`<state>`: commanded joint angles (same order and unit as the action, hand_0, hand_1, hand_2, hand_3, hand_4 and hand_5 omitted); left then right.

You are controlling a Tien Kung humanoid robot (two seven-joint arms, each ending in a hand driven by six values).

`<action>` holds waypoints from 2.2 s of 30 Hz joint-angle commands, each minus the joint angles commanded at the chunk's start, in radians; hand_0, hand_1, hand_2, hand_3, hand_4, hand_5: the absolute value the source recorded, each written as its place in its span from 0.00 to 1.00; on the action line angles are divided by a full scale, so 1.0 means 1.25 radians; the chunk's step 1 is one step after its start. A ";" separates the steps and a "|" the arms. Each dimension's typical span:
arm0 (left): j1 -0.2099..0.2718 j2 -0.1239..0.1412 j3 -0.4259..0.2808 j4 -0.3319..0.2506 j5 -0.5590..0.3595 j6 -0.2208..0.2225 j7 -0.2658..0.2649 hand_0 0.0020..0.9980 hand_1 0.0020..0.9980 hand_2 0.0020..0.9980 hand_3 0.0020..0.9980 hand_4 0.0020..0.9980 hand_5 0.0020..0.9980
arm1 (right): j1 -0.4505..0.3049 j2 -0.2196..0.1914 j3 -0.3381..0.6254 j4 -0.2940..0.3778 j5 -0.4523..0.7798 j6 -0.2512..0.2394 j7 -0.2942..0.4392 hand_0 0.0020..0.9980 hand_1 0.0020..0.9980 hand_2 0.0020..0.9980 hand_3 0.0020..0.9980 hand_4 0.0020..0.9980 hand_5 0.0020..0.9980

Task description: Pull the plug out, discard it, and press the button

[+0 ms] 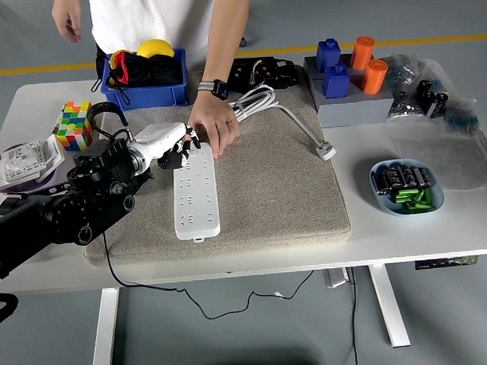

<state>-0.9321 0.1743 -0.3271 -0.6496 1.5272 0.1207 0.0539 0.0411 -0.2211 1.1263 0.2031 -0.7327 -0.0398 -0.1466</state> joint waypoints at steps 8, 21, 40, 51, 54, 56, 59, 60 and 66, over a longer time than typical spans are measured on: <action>-0.021 -0.008 0.049 0.031 -0.019 -0.010 0.012 0.33 0.11 0.08 0.64 0.00 0.00 | 0.001 0.000 -0.002 0.000 0.003 0.000 0.000 0.75 0.67 0.66 0.62 0.67 0.51; -0.023 -0.016 0.076 0.044 -0.026 -0.009 0.013 0.32 0.11 0.07 0.64 0.00 0.00 | 0.000 -0.001 -0.009 0.000 0.005 0.000 0.000 0.75 0.67 0.66 0.62 0.67 0.51; -0.020 -0.016 0.097 0.043 -0.030 -0.008 0.013 0.31 0.11 0.07 0.64 0.00 0.00 | -0.003 0.001 -0.008 0.000 0.004 0.000 0.000 0.75 0.67 0.66 0.62 0.67 0.51; -0.022 0.009 0.025 -0.012 0.016 -0.008 0.015 0.30 0.10 0.07 0.63 0.00 0.00 | -0.004 0.001 0.001 -0.001 0.001 0.000 0.000 0.75 0.67 0.66 0.62 0.67 0.52; -0.023 0.016 0.018 -0.031 0.025 -0.009 0.019 0.30 0.10 0.07 0.62 0.00 0.00 | -0.004 0.001 -0.001 -0.001 0.002 0.000 0.000 0.75 0.67 0.66 0.62 0.67 0.52; -0.020 0.021 0.008 -0.044 0.030 -0.010 0.020 0.30 0.10 0.07 0.62 0.00 0.00 | -0.003 0.001 -0.002 -0.001 0.003 0.000 0.000 0.75 0.67 0.66 0.62 0.67 0.52; -0.004 0.033 -0.033 -0.074 0.048 -0.012 0.024 0.30 0.10 0.07 0.62 0.00 0.00 | -0.003 0.000 -0.002 0.000 0.001 -0.001 0.001 0.75 0.67 0.66 0.62 0.67 0.52; 0.003 0.037 -0.047 -0.083 0.052 -0.012 0.025 0.30 0.11 0.09 0.62 0.00 0.00 | -0.004 0.000 -0.001 0.000 0.001 -0.001 0.001 0.75 0.67 0.66 0.62 0.67 0.52; 0.075 0.065 -0.201 -0.181 0.094 -0.023 0.037 0.51 0.46 0.46 0.67 0.42 0.00 | -0.013 0.006 0.010 -0.001 -0.003 0.000 0.000 0.75 0.67 0.66 0.62 0.67 0.52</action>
<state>-0.8390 0.2559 -0.5780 -0.8761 1.6450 0.0919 0.1002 0.0247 -0.2132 1.1386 0.2017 -0.7365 -0.0395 -0.1460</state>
